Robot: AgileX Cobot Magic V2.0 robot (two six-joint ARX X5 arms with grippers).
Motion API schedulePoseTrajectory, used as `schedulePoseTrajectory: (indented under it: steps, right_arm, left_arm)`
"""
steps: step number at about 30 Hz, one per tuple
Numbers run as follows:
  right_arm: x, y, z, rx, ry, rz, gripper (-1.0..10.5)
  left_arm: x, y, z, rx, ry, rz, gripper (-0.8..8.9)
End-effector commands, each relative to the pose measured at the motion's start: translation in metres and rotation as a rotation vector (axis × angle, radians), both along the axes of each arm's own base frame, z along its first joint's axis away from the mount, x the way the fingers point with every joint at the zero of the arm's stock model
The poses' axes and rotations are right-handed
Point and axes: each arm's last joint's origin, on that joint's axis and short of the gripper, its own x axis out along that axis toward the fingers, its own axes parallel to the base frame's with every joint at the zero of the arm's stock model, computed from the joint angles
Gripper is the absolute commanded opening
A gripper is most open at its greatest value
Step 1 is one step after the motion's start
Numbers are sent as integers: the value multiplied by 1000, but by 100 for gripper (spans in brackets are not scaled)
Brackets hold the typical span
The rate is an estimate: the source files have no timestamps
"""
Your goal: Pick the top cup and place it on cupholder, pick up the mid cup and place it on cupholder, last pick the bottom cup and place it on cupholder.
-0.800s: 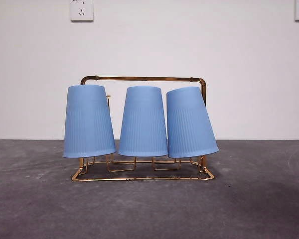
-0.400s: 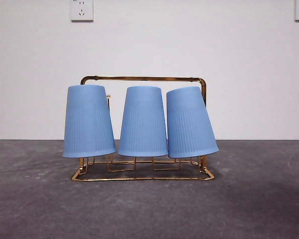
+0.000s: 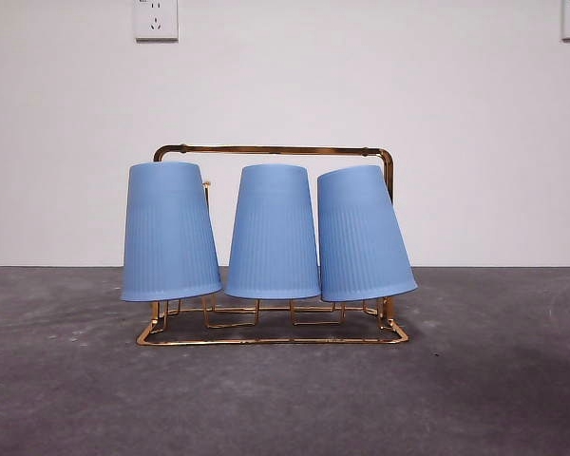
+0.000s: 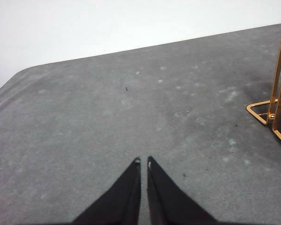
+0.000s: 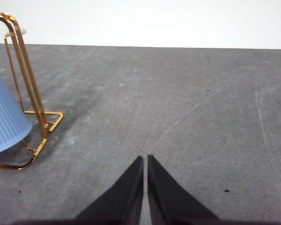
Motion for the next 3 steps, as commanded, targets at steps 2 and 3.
schedulePoseTrajectory:
  steps: [2,3]
  right_arm:
    - [0,0,-1,8,-4,-5,8]
    - [0,0,-1,8,-4,-5,8]
  left_arm:
    - [1,0,-8,0,29,3,15]
    - [1,0,-8,0,29,3,15]
